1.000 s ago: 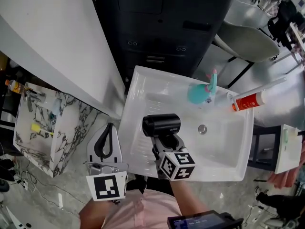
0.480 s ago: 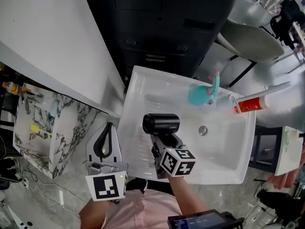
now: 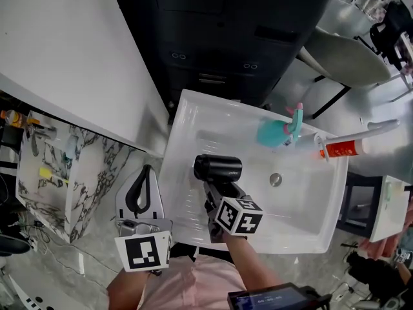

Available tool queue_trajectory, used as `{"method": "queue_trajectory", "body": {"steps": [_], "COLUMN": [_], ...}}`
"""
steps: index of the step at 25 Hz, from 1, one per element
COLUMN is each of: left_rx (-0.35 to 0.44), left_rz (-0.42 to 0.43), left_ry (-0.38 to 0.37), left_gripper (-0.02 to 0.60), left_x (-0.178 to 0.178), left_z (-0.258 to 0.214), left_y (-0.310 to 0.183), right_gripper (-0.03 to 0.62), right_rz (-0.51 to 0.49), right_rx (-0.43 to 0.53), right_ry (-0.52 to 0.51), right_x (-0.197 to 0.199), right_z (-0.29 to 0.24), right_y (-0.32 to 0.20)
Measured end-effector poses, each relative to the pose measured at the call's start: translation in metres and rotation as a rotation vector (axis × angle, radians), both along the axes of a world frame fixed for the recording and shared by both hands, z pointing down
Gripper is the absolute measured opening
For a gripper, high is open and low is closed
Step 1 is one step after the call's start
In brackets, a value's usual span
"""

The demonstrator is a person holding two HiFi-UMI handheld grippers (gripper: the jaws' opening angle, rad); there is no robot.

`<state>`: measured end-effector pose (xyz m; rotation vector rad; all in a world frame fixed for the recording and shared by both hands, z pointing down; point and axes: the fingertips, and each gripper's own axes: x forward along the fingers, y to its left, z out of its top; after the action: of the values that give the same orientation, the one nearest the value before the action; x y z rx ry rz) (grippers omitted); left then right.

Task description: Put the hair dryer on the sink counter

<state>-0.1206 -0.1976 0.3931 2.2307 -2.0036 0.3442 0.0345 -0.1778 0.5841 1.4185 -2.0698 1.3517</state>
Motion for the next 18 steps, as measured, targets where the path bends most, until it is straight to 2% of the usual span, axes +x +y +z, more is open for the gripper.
{"method": "queue_trajectory", "body": {"steps": [11,18], "left_rx": [-0.013,-0.017], "left_rz": [-0.018,-0.028], "left_ry": [0.012,0.015], "left_gripper": [0.011,0.011], "left_x": [-0.007,-0.012], "left_z": [0.005,0.007], "left_y": [-0.011,-0.013], "right_gripper": [0.221,0.221], "right_rz": [-0.001,0.031], "right_rx": [-0.115,-0.196], "right_ry": [0.063,0.082], "right_x": [-0.001,0.005], "right_z": [0.022,0.037], "right_y": [-0.001,-0.002]}}
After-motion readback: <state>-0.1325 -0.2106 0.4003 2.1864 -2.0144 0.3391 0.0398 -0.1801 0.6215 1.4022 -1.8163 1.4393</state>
